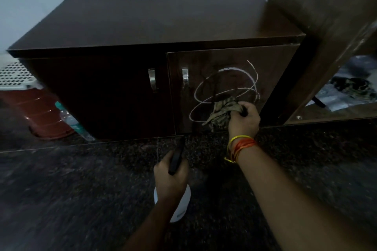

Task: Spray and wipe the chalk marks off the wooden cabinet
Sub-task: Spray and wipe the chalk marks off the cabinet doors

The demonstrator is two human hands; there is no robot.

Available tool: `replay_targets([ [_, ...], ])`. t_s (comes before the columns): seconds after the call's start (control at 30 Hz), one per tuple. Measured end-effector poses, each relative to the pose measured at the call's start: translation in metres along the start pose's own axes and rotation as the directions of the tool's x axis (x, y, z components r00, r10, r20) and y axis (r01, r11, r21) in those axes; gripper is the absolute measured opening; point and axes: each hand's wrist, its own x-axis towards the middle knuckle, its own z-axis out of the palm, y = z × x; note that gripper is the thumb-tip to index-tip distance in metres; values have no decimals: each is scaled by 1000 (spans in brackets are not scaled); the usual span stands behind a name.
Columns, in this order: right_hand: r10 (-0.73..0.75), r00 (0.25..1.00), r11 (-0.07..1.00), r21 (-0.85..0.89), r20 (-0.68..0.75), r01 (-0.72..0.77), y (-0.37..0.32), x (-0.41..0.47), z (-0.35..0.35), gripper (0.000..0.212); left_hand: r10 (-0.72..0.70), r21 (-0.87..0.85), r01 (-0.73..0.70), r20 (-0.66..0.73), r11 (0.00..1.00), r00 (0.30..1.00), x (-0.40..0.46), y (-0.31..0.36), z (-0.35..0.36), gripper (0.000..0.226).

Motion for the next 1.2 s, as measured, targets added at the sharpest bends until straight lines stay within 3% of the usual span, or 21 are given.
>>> replay_targets([
  [0.07, 33, 999, 992, 119, 9, -34, -14, -6, 8, 21, 36, -75, -39, -29, 996, 999, 2, 9, -5, 28],
  [0.2, 80, 991, 948, 299, 107, -109, -44, -18, 28, 30, 54, -154, -66, -83, 986, 995, 8, 23, -14, 32],
  [0.33, -31, 986, 986, 164, 163, 4, -53, -22, 46, 60, 62, -169, -80, -112, 982, 992, 20, 34, -17, 38],
  [0.47, -159, 967, 986, -8, 199, 164, -41, -33, 42, 51, 120, -179, -148, -156, 973, 980, 36, 42, -20, 22],
  [0.6, -306, 949, 951, -16, 77, 308, -54, -36, 48, 37, 158, -192, -197, -202, 962, 967, 51, 48, -24, 16],
  [0.7, -494, 869, 868, 49, -5, 494, -81, -39, 55, 34, 175, -177, -217, -227, 960, 958, 59, 53, -27, 18],
  [0.77, -588, 809, 809, 51, 17, 586, -83, -41, 56, 34, 180, -164, -221, -235, 961, 955, 60, 56, -29, 18],
  [0.87, -605, 791, 791, -40, 95, 610, -63, -41, 53, 29, 188, -164, -230, -240, 959, 952, 60, 57, -31, 19],
  [1.0, -617, 782, 784, -24, 94, 621, -61, -41, 52, 30, 172, -179, -219, -246, 959, 954, 58, 59, -32, 17],
  [1.1, -713, 692, 694, -20, 114, 719, -81, -42, 59, 31, 172, -164, -215, -245, 963, 954, 57, 57, -32, 18],
  [1.2, -809, 555, 547, -100, 195, 831, -88, -48, 62, 29, 180, -150, -219, -239, 964, 954, 57, 55, -32, 23],
])
